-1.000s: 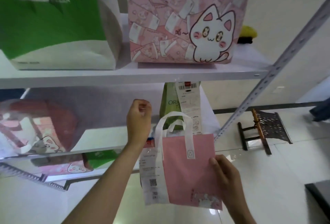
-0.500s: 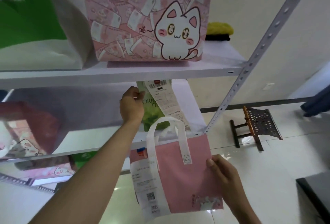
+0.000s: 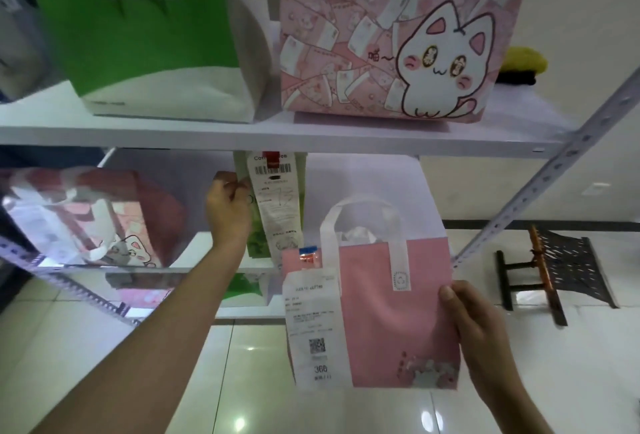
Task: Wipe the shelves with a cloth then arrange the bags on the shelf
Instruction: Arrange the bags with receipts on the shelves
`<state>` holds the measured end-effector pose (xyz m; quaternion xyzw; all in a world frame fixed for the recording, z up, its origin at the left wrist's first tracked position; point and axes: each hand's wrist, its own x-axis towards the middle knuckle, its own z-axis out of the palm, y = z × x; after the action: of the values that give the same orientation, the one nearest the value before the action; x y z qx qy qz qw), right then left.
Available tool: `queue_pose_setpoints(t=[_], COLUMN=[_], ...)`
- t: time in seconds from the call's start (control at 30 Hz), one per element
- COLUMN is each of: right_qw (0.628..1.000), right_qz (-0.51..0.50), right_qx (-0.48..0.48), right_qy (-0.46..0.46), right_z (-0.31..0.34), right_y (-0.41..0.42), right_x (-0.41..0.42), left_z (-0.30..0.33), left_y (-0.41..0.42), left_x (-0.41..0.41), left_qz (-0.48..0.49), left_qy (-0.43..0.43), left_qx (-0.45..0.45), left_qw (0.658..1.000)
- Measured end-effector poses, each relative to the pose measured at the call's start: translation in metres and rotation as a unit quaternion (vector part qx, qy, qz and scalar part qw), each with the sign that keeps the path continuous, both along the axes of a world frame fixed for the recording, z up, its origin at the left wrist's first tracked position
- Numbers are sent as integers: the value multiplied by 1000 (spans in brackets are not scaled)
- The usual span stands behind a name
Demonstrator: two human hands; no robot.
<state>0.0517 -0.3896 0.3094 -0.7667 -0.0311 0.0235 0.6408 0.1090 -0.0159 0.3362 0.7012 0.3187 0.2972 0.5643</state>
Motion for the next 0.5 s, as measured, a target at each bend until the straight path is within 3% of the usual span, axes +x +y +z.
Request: queue_pose_setpoints(t=[0.3,0.5], right_qw=[997,995], right_qz=[-55,-95], right_qx=[24,15], right_qy=[-39,2], right_z=[12,5], right_y=[30,43], right_x=[48,91], left_z=[-6,-12], left_y=[50,57], left_x=[-27,-37], left_qz=[32,32], left_qy=[-17,-7], left_qx=[-17,-11], left_qw=[999,999])
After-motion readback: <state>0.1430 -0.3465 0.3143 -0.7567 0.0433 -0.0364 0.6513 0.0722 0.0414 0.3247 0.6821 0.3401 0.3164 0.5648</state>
